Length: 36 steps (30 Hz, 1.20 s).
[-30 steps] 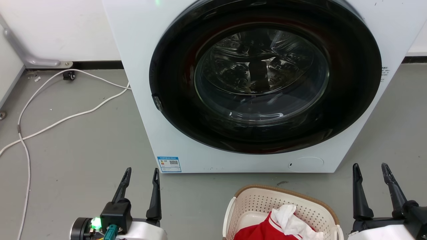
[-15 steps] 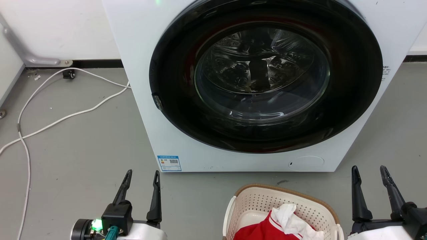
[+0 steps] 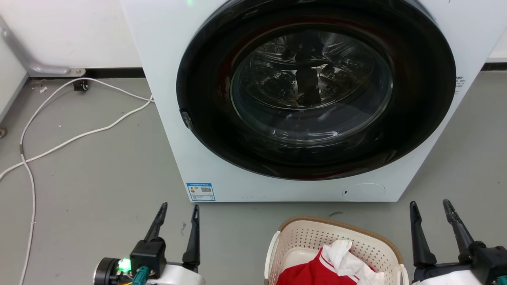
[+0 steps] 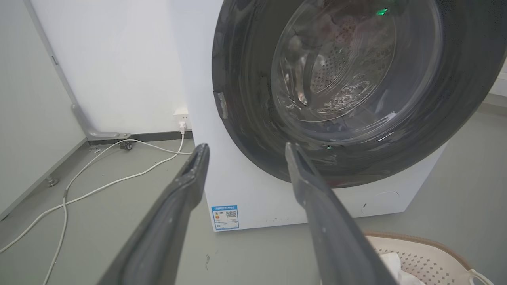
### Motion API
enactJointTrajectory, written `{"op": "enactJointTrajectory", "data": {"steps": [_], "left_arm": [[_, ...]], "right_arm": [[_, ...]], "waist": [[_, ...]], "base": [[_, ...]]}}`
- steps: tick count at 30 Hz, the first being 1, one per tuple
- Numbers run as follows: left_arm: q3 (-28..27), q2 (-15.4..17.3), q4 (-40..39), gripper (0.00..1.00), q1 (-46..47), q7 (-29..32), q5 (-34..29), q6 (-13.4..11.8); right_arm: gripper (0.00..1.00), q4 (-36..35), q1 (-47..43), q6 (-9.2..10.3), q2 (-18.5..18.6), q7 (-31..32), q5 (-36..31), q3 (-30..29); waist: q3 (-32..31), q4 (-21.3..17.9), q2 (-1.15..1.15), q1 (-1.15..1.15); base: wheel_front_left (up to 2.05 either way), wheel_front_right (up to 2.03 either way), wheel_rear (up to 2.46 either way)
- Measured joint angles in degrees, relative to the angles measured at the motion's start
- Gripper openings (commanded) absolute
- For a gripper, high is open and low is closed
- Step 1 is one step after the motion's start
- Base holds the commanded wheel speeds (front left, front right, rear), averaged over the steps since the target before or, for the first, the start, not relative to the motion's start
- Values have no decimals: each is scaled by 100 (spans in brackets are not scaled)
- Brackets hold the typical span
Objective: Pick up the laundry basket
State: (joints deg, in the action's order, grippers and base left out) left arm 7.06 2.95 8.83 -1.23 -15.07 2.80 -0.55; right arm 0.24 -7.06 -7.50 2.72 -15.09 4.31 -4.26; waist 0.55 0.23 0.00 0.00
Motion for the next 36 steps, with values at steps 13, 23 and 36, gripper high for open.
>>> {"op": "enactJointTrajectory", "data": {"steps": [13,23,36], "left_arm": [[775,-5,901,100,730,-1,14,391],[1274,-5,2094,100,1627,0,76,612],[1716,-4,3350,100,2891,0,70,745]], "right_arm": [[100,738,326,-1,4,-1,-368,-620],[100,1834,879,-1,5,0,-761,-984],[100,3108,1990,-1,9,-1,-1121,-1198]], "waist": [[407,-124,0,0],[1086,-231,0,0],[2274,-446,0,1]], "base": [[0,0,0],[0,0,0],[0,0,0]]}}
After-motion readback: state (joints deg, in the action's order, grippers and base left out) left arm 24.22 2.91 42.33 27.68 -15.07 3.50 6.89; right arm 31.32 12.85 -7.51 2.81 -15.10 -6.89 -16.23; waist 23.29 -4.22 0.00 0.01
